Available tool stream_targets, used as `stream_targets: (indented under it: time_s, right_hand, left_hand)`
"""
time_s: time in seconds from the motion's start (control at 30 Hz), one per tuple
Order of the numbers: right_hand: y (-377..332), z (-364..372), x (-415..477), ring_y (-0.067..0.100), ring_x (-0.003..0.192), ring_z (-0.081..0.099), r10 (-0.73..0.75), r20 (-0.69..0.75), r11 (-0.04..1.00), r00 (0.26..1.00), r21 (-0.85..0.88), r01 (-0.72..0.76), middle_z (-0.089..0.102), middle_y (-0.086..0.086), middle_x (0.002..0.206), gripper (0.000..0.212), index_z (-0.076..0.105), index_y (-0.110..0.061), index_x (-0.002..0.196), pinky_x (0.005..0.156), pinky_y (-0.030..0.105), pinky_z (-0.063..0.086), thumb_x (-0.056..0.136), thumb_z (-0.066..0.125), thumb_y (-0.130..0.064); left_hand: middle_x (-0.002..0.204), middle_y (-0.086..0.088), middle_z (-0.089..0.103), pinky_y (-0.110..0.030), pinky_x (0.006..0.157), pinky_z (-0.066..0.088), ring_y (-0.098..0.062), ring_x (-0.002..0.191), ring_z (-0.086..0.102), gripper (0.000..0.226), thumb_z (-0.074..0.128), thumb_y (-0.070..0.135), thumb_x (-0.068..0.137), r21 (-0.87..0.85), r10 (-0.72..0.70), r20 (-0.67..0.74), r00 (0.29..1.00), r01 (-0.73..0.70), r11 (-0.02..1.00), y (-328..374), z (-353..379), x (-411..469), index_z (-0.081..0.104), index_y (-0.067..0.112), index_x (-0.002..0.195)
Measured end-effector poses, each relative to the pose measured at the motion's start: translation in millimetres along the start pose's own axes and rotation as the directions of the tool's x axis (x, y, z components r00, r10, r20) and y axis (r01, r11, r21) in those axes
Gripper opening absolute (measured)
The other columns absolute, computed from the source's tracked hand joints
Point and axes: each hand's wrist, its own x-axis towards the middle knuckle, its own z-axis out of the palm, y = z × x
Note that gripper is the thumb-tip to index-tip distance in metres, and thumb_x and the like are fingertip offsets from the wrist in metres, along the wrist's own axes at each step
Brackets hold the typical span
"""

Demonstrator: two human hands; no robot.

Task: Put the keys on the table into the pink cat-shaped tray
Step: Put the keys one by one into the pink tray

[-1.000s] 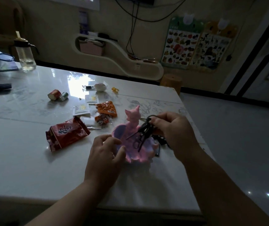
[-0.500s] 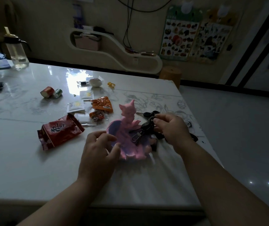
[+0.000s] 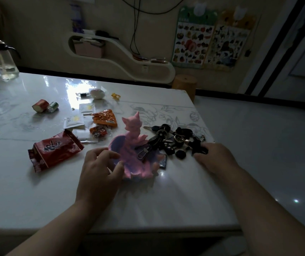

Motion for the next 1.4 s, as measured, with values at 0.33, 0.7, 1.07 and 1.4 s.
stream_targets:
  time_s: [0.33,0.7,1.07,1.4]
  right_hand:
    - [-18.7,-15.0,3.9,0.025,0.074,0.062,0.052,-0.278,0.902,0.959,0.426,0.075,0.067,0.008,0.079,0.015,0.059,-0.022,0.076,0.057,0.027,0.037,0.088,0.056,-0.03]
    - [-77.4,-66.3,-35.9,0.01,0.061,0.069,0.102,-0.3,0.366,0.949,0.898,0.244,0.072,-0.001,0.076,0.011,0.062,-0.022,0.081,0.051,0.017,0.05,0.09,0.056,-0.022]
    - [-112.8,-18.9,-42.6,0.01,0.059,0.068,-0.105,-0.219,0.581,0.97,0.779,0.238,0.069,0.002,0.075,0.01,0.064,-0.021,0.079,0.053,0.02,0.053,0.087,0.06,-0.02]
    - [-120.8,24.9,-30.7,0.015,0.078,0.061,-0.253,-0.232,0.81,0.939,0.48,0.337,0.066,-0.002,0.079,0.008,0.069,-0.023,0.081,0.067,0.026,0.048,0.079,0.068,-0.03]
  left_hand:
    - [0.1,0.001,0.045,-0.009,0.066,0.033,0.018,0.084,0.043,0.015,0.068,0.016,0.073,0.002,0.006,-0.019,1.0,-0.006,1.0,-0.3,2.5,0.6,0.063,0.022,0.086]
    - [0.1,0.002,0.043,-0.01,0.068,0.034,0.0,0.079,0.044,0.015,0.067,0.016,0.074,-0.001,-0.006,0.008,1.0,0.006,1.0,3.1,-0.8,-0.1,0.062,0.022,0.087]
    - [0.1,0.002,0.044,-0.008,0.069,0.032,-0.005,0.084,0.045,0.013,0.066,0.019,0.074,-0.013,-0.012,0.016,1.0,0.012,1.0,3.9,-3.2,-1.1,0.061,0.024,0.085]
    - [0.101,0.003,0.044,-0.004,0.069,0.03,0.005,0.083,0.044,0.013,0.066,0.018,0.074,-0.021,-0.007,0.015,1.0,0.007,1.0,1.8,-3.8,-0.9,0.061,0.024,0.086]
